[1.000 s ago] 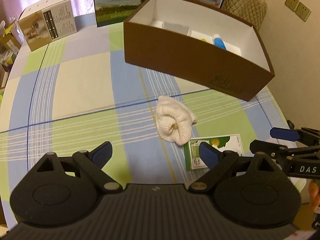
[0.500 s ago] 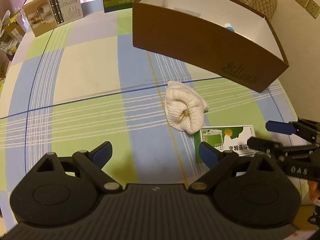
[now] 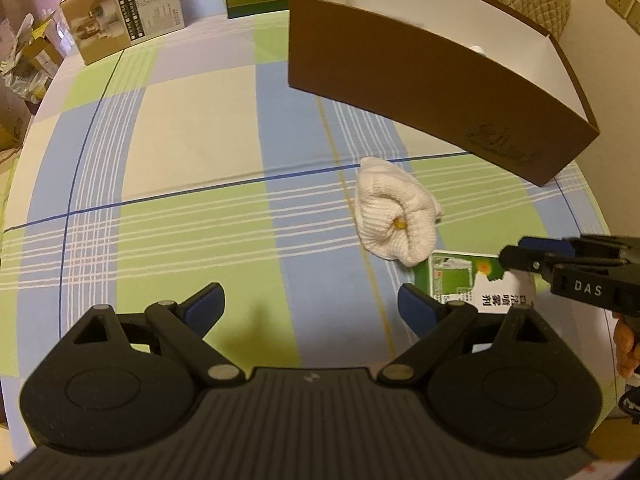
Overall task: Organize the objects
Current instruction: 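Lower the right gripper onto the green-and-white medicine box and close it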
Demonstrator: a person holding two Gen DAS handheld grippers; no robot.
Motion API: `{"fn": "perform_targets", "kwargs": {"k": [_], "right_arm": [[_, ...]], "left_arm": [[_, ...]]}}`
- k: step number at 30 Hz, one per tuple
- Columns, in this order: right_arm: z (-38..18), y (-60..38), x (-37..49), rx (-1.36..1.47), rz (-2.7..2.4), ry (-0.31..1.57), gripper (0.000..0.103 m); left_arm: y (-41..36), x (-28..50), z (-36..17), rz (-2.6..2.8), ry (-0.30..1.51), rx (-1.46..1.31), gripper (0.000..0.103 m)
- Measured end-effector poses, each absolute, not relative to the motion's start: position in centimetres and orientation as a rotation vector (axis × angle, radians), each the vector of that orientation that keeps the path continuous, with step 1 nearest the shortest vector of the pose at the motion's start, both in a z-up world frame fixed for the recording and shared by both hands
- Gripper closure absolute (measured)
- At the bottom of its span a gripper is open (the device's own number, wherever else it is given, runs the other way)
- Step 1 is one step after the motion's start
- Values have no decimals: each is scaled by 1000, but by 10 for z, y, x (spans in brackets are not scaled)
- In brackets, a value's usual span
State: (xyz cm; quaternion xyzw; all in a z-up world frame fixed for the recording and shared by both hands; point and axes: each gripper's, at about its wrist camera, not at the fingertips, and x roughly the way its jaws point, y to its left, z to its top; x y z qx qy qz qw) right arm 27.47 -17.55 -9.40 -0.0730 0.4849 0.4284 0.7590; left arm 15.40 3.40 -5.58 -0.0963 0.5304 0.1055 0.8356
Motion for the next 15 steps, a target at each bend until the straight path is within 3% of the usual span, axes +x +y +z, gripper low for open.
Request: {"fn": "perform_targets", "kwargs": {"k": [11, 14, 15], "right_arm": [[-88, -189, 234, -225, 970, 1114, 72], [-85, -186, 223, -262, 951, 1114, 69], [-86, -182, 220, -269, 940, 1113, 64]], "left_arm": [[45, 139, -66, 250, 1151, -202, 11], [49, 133, -68, 260, 1156, -208, 11], [51, 131, -69, 263, 1157, -209, 11]]}}
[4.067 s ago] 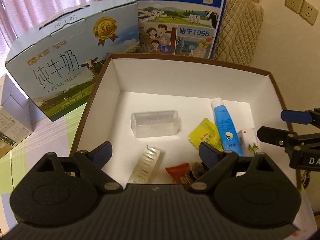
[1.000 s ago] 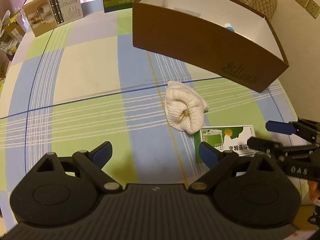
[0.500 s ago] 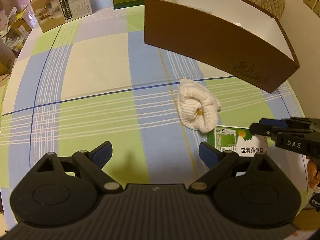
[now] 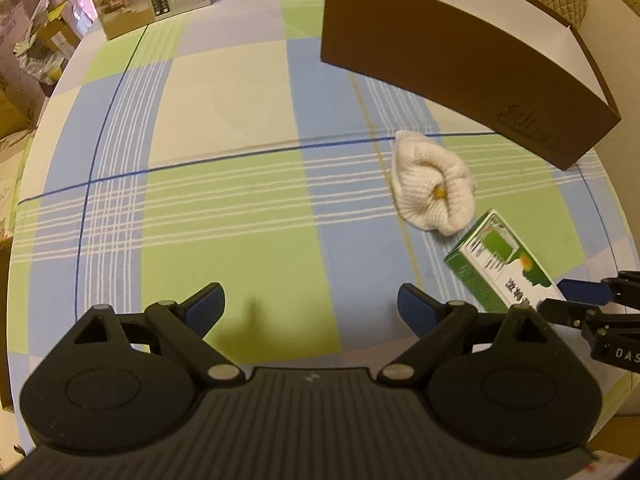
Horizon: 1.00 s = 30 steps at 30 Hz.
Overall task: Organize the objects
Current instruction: 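Lower the right gripper onto the green-and-white medicine box and close it, then lower the left gripper onto the white cloth and close it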
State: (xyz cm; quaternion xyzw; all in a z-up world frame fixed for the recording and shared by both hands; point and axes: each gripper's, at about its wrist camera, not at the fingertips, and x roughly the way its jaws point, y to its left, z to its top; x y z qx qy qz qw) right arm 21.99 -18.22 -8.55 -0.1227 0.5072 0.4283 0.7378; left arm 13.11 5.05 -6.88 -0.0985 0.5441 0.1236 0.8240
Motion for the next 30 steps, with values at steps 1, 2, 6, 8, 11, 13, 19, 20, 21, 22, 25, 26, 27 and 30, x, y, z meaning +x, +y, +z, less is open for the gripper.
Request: {"fn": "perform_targets", "kwargs": {"k": [1, 2, 6, 8, 11, 13, 19, 20, 21, 22, 25, 26, 27, 30], "right_arm": [[-85, -180, 218, -271, 932, 1110, 53], [-83, -178, 216, -264, 931, 1100, 48], [-84, -163, 209, -293, 948, 1066, 38], [-87, -152, 203, -349, 968, 1041, 38], [-93, -138, 192, -457, 979, 980, 38], [-98, -133, 187, -506, 979, 944, 38], [-105, -137, 185, -539, 976, 920, 49], [-105, -140, 188, -527, 972, 922, 49], [-104, -142, 191, -517, 962, 928, 49], [-104, -145, 194, -510, 947, 931, 49], [-103, -155, 207, -488, 893, 937, 49], [-103, -160, 213, -476, 872, 940, 49], [-102, -163, 217, -470, 854, 942, 49], [-101, -174, 234, -444, 791, 942, 49]], "left_arm": [[52, 129, -69, 265, 1157, -210, 11], [54, 127, -69, 269, 1157, -212, 11], [57, 122, -69, 273, 1152, -216, 11], [57, 120, -69, 271, 1149, -218, 11], [56, 118, -69, 271, 1144, -223, 11], [55, 117, -69, 270, 1143, -225, 11], [52, 117, -71, 259, 1139, -220, 11], [51, 118, -72, 256, 1139, -221, 11], [50, 119, -72, 254, 1139, -221, 11], [49, 120, -73, 252, 1139, -220, 11], [44, 127, -75, 238, 1140, -213, 12], [41, 130, -76, 231, 1139, -210, 12], [39, 133, -76, 223, 1139, -207, 12], [30, 145, -77, 198, 1136, -188, 12]]}}
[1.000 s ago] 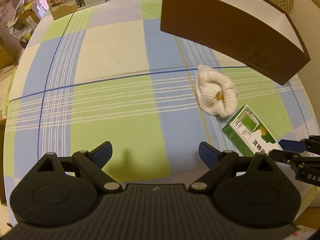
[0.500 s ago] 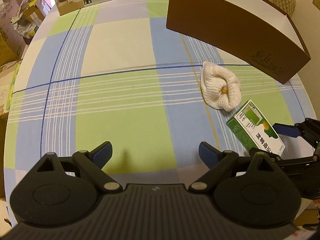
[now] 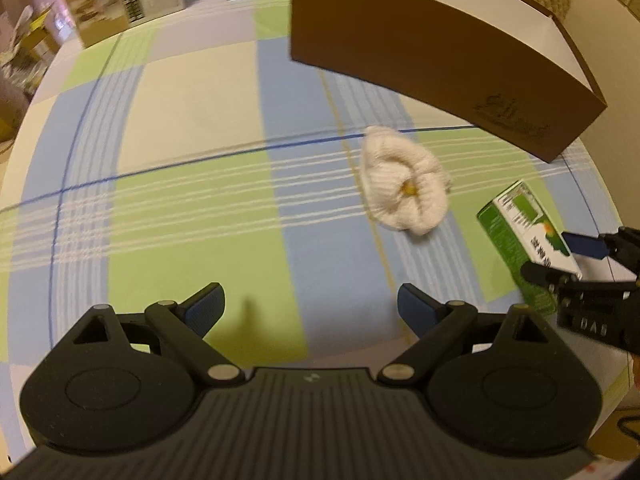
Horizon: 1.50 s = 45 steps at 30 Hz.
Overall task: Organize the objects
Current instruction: 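Lower the left gripper onto the white cloth and close it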
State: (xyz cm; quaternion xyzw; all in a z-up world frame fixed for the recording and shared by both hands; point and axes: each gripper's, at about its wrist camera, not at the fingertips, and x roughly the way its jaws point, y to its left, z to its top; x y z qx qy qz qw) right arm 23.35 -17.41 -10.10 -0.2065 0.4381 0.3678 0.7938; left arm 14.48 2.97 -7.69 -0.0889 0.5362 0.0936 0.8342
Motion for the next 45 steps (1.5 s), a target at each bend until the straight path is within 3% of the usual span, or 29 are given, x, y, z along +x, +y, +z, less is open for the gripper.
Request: {"fn": "perform_targets", "kwargs": {"k": [22, 28, 33, 45], "right_arm": [[-105, -200, 291, -320, 687, 1001, 49], [-106, -197, 294, -315, 685, 1009, 49], [-107, -195, 295, -323, 685, 1012, 49], [-107, -188, 274, -345, 758, 1007, 49]], "left_arm": [[13, 251, -97, 39, 1105, -141, 12], [12, 257, -107, 12, 1121, -165, 29], [3, 249, -107, -33, 1109, -186, 54], [-6, 220, -101, -4, 1131, -157, 59]]}}
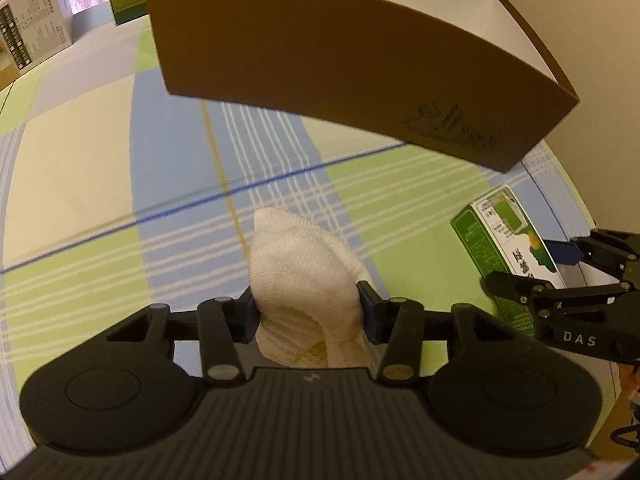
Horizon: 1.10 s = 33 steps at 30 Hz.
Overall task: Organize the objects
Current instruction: 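Lower the left gripper onto the white cloth and close it, then lift the medicine box and white cloth and carry both over the brown box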
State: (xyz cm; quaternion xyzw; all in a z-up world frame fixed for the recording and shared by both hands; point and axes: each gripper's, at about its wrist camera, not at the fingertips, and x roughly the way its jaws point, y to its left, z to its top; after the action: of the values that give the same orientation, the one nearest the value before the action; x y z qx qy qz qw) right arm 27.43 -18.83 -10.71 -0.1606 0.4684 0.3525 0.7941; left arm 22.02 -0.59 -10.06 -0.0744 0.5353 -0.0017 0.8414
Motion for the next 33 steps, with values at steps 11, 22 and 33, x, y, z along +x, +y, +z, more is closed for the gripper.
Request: {"fn": "perform_targets", "kwargs": {"k": [11, 22, 33], "right_arm": [[-109, -174, 236, -401, 870, 997, 49], [-105, -178, 211, -416, 906, 995, 50], [-82, -188, 204, -382, 895, 938, 50]], "left_arm": [[-6, 180, -97, 25, 1157, -160, 59], [-12, 154, -91, 30, 1158, -133, 60], [-15, 143, -66, 39, 1093, -123, 60]]}}
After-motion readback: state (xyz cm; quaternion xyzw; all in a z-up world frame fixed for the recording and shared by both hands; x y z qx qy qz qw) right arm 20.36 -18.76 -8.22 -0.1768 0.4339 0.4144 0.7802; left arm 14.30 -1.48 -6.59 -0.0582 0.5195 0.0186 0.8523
